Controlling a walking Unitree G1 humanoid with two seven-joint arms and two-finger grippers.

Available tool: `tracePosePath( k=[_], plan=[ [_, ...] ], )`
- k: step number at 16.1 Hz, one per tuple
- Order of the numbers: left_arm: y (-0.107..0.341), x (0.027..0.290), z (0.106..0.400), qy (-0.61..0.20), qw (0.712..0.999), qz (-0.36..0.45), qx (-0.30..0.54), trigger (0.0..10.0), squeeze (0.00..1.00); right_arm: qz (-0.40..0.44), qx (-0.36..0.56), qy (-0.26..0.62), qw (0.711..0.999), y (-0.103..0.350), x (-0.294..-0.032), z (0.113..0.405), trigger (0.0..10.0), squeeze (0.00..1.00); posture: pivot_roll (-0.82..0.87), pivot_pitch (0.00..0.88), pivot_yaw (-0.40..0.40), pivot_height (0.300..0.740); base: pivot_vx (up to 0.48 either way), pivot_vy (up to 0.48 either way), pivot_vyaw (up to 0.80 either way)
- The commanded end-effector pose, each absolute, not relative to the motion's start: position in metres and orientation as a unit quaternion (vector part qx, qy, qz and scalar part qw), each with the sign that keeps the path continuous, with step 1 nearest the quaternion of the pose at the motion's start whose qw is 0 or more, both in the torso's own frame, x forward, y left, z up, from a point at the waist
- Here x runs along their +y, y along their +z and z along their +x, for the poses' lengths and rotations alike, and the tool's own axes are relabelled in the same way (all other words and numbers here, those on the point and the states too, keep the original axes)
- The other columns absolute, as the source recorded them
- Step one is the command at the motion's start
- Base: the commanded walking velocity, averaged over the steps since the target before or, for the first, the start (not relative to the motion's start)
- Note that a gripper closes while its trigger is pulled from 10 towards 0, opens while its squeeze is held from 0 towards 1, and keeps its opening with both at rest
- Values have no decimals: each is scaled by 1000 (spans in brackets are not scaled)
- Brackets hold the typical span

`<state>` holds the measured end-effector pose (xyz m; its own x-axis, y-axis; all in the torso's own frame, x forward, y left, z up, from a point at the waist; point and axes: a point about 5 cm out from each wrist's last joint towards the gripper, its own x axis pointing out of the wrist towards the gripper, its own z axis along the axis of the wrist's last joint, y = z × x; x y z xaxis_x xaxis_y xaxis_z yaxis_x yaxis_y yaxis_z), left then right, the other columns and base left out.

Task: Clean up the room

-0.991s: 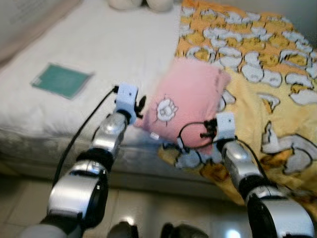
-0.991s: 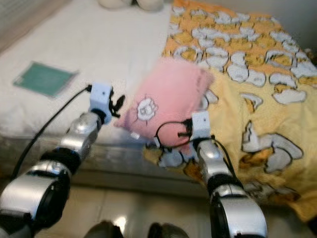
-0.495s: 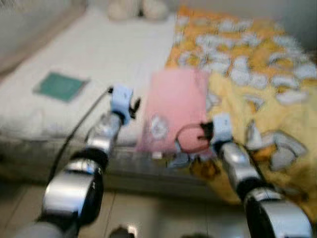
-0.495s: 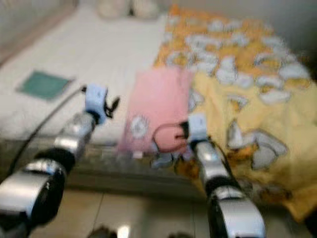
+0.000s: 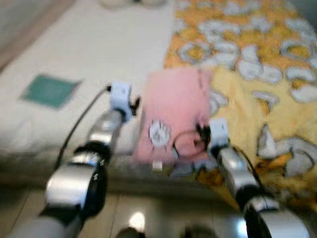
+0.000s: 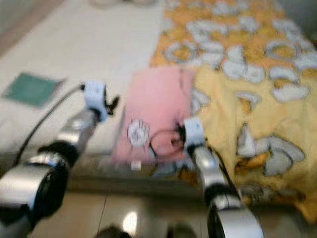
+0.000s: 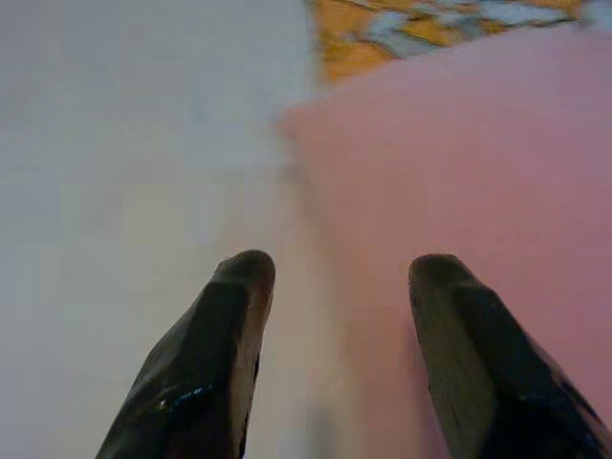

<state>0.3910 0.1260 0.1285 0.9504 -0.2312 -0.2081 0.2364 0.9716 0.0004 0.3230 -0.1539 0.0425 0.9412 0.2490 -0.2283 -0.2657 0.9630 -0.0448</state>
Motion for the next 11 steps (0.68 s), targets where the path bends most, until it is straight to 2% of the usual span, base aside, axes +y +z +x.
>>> tracePosePath(
  k=[1,3,4,5,8,10,11],
  plan=[
    [122,117,389,-131,983,-16,131,10000,0,-33,107,120,986,42,-161,320,0,0,-116,241,43,740,0,0,0],
    [125,108,389,-148,979,-48,133,10000,0,-27,105,122,987,38,-160,314,0,0,-140,282,55,740,0,0,0],
    [133,105,393,-147,980,-68,117,10000,1000,-27,106,123,986,36,-160,311,0,0,-154,297,62,740,0,0,0],
    [140,105,396,-141,981,-81,105,10000,1000,-26,104,123,987,34,-160,309,0,0,-162,300,66,740,0,0,0],
    [164,109,403,-129,989,-45,50,10000,1000,-28,105,119,987,32,-165,303,0,0,-187,310,72,740,0,0,0],
    [187,111,405,-134,989,46,-29,10000,1000,-32,107,117,987,29,-168,298,0,0,-188,320,70,740,0,0,0],
    [198,113,404,-142,986,62,-61,10000,1000,-33,109,117,987,28,-169,295,0,0,-181,322,69,740,0,0,0]
  ],
)
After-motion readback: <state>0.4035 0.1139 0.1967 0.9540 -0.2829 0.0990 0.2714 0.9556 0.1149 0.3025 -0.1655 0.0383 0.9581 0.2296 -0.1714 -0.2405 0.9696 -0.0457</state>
